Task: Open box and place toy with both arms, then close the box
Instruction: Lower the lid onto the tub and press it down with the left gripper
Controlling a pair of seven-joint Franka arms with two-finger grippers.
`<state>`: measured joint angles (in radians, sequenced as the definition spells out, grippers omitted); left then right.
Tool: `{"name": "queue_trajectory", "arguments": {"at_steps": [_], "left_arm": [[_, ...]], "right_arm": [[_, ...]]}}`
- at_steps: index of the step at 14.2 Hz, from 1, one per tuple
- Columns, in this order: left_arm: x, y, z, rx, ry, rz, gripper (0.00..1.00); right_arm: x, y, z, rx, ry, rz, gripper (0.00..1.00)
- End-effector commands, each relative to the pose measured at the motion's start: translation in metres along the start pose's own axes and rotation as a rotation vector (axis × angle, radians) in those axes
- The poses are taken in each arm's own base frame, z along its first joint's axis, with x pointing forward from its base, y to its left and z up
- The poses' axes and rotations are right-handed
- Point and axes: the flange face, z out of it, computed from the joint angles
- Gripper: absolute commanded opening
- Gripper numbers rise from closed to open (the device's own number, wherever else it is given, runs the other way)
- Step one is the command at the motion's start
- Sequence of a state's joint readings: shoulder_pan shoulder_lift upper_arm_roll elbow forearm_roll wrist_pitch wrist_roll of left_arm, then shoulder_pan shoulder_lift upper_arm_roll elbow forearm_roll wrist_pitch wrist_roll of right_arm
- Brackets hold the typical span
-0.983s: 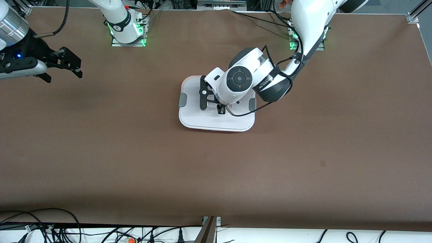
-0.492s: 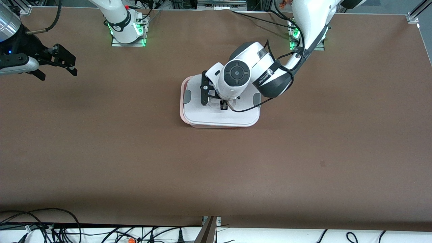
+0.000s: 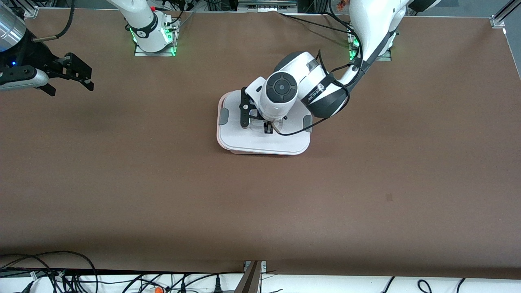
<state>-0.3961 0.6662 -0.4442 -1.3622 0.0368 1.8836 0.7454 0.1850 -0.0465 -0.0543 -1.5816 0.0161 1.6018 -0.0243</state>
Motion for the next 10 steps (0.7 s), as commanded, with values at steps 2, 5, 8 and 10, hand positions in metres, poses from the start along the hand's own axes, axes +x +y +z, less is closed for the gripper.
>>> {"name": "queue_trajectory", "arguments": {"at_steps": [2,5,8,10], "left_arm": [[0.011,0.010,0.013,0.011,-0.016,-0.029,0.07],[0.006,0.005,0.006,0.017,-0.010,-0.029,0.07],[0.006,0.004,0.015,0.011,-0.023,-0.025,0.08],[0.007,0.005,0.017,0.009,-0.027,-0.025,0.08]], "right_arm": [[0.000,-0.003,-0.005,-0.010,-0.006,-0.002,1.00],[0.000,-0.004,-0.005,-0.007,-0.006,-0.005,1.00],[0.000,-0.010,-0.006,-0.007,-0.001,-0.013,1.00],[0.000,-0.009,-0.006,-0.007,-0.004,-0.011,1.00]]}}
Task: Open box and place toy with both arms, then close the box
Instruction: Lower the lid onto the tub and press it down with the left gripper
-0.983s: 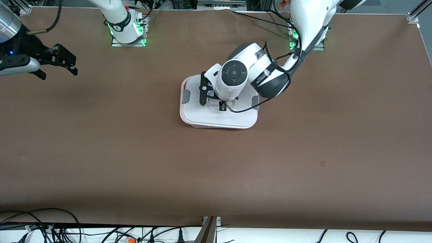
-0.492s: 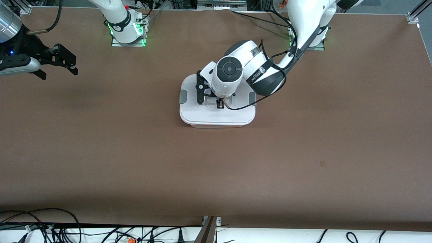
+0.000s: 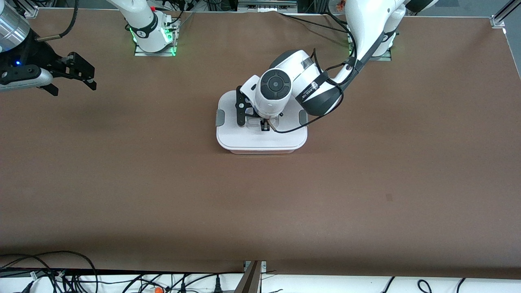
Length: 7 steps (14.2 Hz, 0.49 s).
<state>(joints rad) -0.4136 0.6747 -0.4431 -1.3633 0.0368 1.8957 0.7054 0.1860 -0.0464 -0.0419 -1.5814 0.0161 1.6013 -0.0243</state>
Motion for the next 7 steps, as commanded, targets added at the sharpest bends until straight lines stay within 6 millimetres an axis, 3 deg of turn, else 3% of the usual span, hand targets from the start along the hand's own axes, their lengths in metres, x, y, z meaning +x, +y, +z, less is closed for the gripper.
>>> {"name": "queue_trajectory", "arguments": {"at_steps": [1,2,3,5,7], "left_arm": [[-0.003,0.000,0.011,0.009,-0.031,0.000,0.12],[-0.004,-0.001,0.009,0.011,-0.030,-0.003,0.24],[-0.006,-0.001,0.002,0.016,-0.028,-0.010,0.99],[-0.011,0.006,-0.024,0.021,-0.045,-0.019,1.00],[-0.034,0.004,-0.061,0.017,-0.062,-0.064,1.00]], "right_arm": [[0.000,0.000,-0.005,-0.010,-0.005,0.004,1.00],[0.000,0.002,-0.005,-0.012,-0.004,0.007,1.00],[0.000,0.003,-0.005,-0.012,-0.004,0.008,1.00],[0.000,0.003,-0.005,-0.012,-0.005,0.010,1.00],[0.000,0.003,-0.005,-0.012,-0.005,0.008,1.00]]}}
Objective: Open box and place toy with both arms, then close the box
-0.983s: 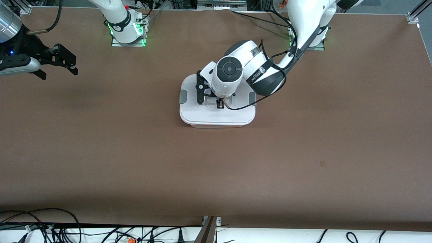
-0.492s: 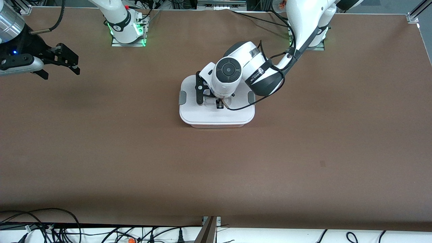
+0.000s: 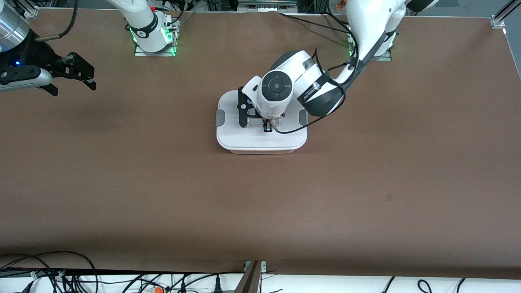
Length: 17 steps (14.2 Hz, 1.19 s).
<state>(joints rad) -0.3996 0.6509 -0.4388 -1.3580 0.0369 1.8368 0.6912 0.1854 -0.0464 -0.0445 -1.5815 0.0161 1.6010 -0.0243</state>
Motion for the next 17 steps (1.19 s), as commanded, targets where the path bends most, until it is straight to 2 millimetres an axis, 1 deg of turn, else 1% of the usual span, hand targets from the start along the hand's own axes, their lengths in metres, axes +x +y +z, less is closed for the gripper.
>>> {"name": "queue_trajectory", "arguments": {"at_steps": [1,2,4,5,6,7,8,9,10,11,12,13,14,15,16,17], "left_arm": [[-0.034,0.010,-0.069,0.032,-0.046,-0.055,1.00],[-0.050,0.017,-0.096,0.037,-0.062,-0.109,1.00],[-0.081,0.034,-0.147,0.063,-0.092,-0.300,1.00],[-0.097,0.037,-0.165,0.078,-0.099,-0.426,1.00],[-0.115,0.035,-0.182,0.093,-0.097,-0.555,1.00],[-0.135,0.029,-0.194,0.106,-0.087,-0.669,1.00],[-0.146,0.026,-0.204,0.125,-0.074,-0.766,1.00],[-0.162,0.016,-0.211,0.128,-0.062,-0.850,1.00],[-0.190,0.002,-0.224,0.134,-0.043,-0.907,1.00],[-0.215,-0.005,-0.235,0.139,-0.035,-0.953,1.00],[-0.236,-0.003,-0.249,0.147,-0.033,-1.000,1.00],[-0.271,-0.015,-0.258,0.145,-0.027,-1.065,1.00],[-0.298,-0.025,-0.268,0.151,-0.010,-1.108,1.00],[-0.315,-0.030,-0.280,0.160,0.016,-1.142,1.00],[-0.325,-0.035,-0.283,0.162,0.025,-1.156,1.00],[-0.340,-0.039,-0.287,0.161,0.037,-1.188,1.00]], "right_arm": [[0.000,0.001,-0.005,-0.012,-0.005,0.005,1.00],[0.000,0.001,-0.005,-0.012,-0.005,0.005,1.00],[0.001,0.001,-0.005,-0.010,0.001,0.005,1.00],[0.001,0.001,-0.005,-0.010,0.001,0.005,1.00],[0.001,0.001,-0.005,-0.009,0.001,0.007,1.00],[0.001,0.001,-0.005,-0.009,0.001,0.008,1.00],[0.001,-0.001,-0.006,-0.009,0.003,0.007,1.00],[0.001,-0.001,-0.005,-0.007,0.001,0.013,1.00],[0.000,-0.001,-0.005,-0.007,-0.002,0.018,1.00],[0.000,-0.001,-0.005,-0.007,-0.002,0.019,1.00],[0.001,-0.002,-0.005,-0.007,0.000,0.018,1.00],[0.000,-0.001,-0.005,-0.007,0.000,0.019,1.00],[0.001,-0.002,-0.005,-0.007,0.000,0.016,1.00],[0.001,-0.002,-0.005,-0.007,0.000,0.016,1.00],[0.001,-0.002,-0.005,-0.007,0.000,0.016,1.00],[0.000,-0.002,-0.005,-0.007,-0.002,0.016,1.00]]}}
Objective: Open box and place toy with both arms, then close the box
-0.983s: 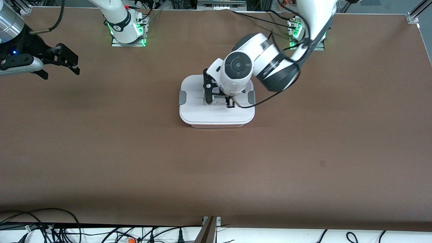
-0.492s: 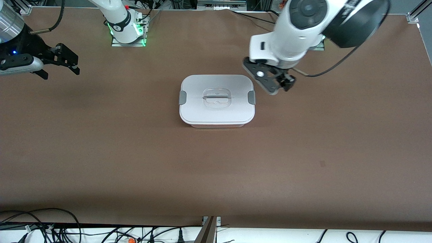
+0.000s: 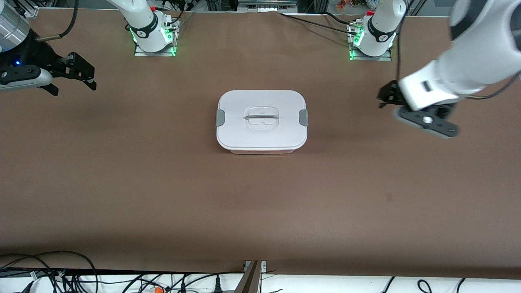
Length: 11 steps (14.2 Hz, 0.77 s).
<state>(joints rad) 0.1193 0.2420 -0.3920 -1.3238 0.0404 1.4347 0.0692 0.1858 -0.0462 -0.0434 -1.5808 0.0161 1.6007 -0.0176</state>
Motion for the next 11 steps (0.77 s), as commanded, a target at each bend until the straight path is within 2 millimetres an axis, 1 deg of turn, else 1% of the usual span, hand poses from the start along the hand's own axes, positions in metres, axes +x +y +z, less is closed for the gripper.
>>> {"name": "queue_trajectory", "arguments": {"at_steps": [1,3,6,9,10,11], "left_arm": [[-0.011,-0.028,-0.015,0.015,0.020,-0.086,1.00],[-0.015,-0.051,-0.015,0.016,0.020,-0.188,1.00],[-0.018,-0.059,-0.017,0.073,0.018,-0.222,1.00],[-0.018,-0.061,-0.017,0.073,0.018,-0.228,1.00],[-0.018,-0.067,-0.015,0.065,0.019,-0.237,1.00],[-0.026,-0.074,-0.023,0.079,0.040,-0.263,1.00]], "right_arm": [[0.000,-0.001,-0.005,-0.007,-0.002,0.011,1.00],[0.000,-0.001,-0.005,-0.007,-0.003,0.011,1.00],[0.000,-0.001,-0.005,-0.007,-0.002,0.011,1.00],[0.000,-0.001,-0.005,-0.009,-0.002,0.009,1.00],[0.000,-0.002,-0.005,-0.007,-0.002,0.008,1.00],[0.000,-0.002,-0.005,-0.007,-0.002,0.008,1.00]]}}
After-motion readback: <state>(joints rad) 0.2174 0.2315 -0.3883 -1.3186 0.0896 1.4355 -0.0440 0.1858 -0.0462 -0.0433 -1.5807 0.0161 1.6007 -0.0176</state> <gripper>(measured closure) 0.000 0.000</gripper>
